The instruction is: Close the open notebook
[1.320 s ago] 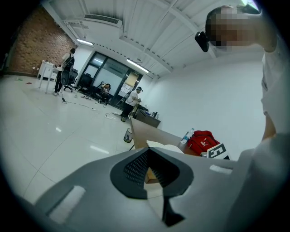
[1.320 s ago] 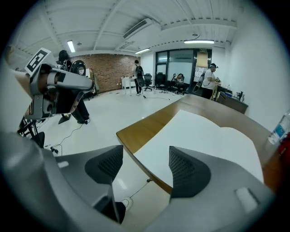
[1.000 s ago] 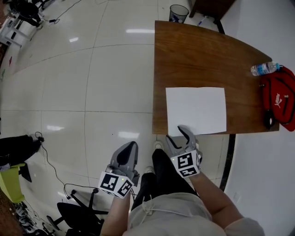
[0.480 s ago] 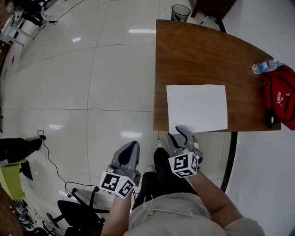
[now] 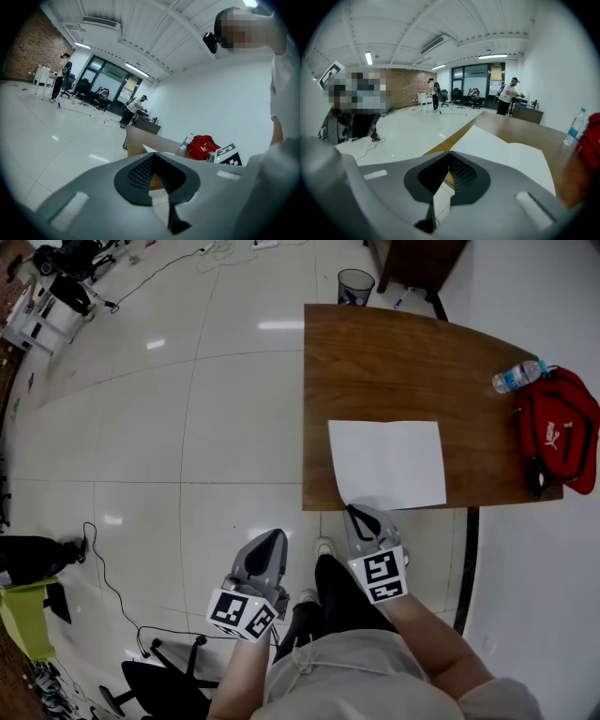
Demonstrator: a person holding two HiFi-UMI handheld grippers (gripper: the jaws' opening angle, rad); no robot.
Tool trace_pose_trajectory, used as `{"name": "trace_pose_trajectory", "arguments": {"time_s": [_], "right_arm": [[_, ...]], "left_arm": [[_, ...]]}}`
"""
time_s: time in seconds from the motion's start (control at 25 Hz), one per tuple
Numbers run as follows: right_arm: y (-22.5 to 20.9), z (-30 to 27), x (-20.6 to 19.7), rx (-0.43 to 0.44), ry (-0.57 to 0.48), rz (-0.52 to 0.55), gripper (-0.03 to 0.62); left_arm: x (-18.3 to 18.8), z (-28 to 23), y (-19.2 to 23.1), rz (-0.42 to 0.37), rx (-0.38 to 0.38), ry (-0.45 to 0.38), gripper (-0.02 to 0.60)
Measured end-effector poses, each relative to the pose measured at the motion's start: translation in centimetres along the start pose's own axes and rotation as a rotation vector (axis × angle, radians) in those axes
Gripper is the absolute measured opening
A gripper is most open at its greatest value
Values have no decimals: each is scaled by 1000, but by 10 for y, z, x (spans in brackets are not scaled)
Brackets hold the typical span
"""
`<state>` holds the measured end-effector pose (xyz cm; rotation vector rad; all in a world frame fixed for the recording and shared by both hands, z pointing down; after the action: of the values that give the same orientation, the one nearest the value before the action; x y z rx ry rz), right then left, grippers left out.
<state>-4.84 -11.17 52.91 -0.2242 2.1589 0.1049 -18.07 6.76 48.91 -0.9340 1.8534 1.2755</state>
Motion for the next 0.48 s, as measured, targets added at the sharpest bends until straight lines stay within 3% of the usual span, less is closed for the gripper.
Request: {"name": "trace_pose_trajectory", "arguments": {"time_s": [0.2, 0.48], "right_arm": [[-21, 35, 23, -20, -100, -173, 9], [-70, 89, 16, -118, -260, -636, 9]], "left_arm": [[12, -16, -21, -20, -67, -1, 3], [34, -51, -36, -102, -152, 27, 3]]}}
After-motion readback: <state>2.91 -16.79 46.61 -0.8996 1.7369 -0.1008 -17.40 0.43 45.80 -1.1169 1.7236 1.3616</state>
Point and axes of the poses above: the fingertips, and each gripper's own axes: z backward along the fingers, y to its left, x out of its top, the point moved 9 cm from there along z, backward along the fingers, and after that the axes turned 2 degrees about x, right-handed, at the moved point
